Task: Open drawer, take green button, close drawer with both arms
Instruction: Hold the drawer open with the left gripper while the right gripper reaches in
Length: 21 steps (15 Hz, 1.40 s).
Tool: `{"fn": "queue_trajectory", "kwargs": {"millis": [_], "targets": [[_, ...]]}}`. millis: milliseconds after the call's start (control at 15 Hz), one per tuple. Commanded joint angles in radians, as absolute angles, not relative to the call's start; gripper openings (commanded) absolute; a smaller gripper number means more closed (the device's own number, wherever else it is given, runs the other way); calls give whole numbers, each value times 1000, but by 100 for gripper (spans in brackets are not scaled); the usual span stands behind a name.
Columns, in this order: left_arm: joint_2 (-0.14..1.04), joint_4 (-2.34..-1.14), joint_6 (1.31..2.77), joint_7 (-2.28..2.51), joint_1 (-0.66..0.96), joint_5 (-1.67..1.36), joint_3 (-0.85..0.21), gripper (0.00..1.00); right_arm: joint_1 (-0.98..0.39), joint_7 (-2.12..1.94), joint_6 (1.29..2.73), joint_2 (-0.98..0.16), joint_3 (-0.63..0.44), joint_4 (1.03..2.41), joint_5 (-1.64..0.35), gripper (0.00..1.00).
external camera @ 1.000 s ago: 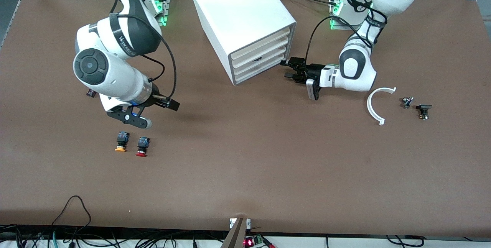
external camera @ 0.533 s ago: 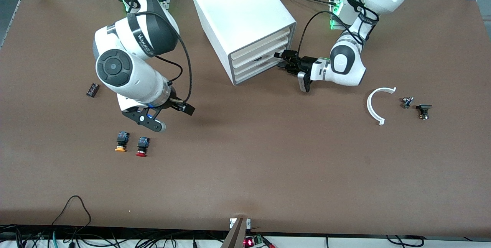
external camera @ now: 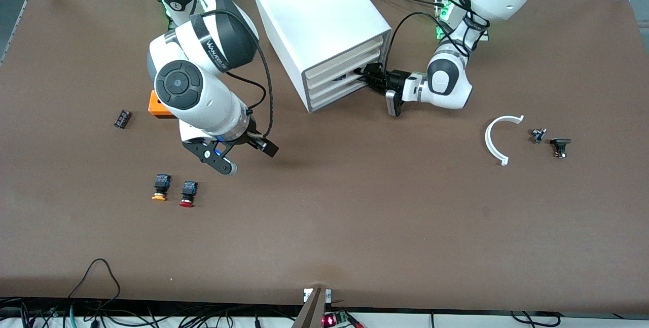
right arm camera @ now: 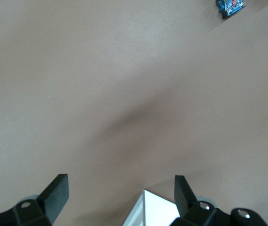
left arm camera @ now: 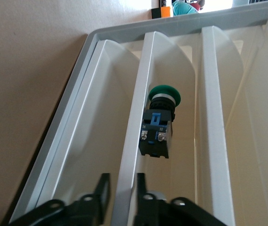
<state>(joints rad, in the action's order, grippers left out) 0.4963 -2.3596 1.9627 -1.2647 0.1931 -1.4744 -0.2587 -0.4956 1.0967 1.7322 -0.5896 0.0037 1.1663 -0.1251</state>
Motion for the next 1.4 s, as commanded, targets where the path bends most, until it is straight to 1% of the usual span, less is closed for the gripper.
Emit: {"fn": "queue_trajectory", "kwargs": {"millis": [0,267,333,533,867,1133,1333], "targets": [[499,-2359,1963,-1299,187,-1497,-261,0,-506,1178,1713,-641,20,1079,-140,99],[495,-2342,1963,-1287,161,-1482,-247,0,-515,1287,1733,-655,57,1057,-140,99],[495,-2332,1962,-1287,140,-1479,-247,0,-515,1330,1741,-655,83,1055,-138,99],[502,-2278,1962,-1243,75,-1352,-245,0,-523,1408,1755,-655,120,1055,-138,99],[514,-2157,1953,-1102,-15,-1157,-245,0,-595,1548,1824,-664,120,1049,-135,99],[600,-2039,1948,-1055,-87,-1054,-245,0,-649,1630,1903,-710,118,1049,-132,99],[606,-2020,1947,-1054,-92,-1048,-244,0,-699,1681,1965,-750,115,1048,-127,99]]}}
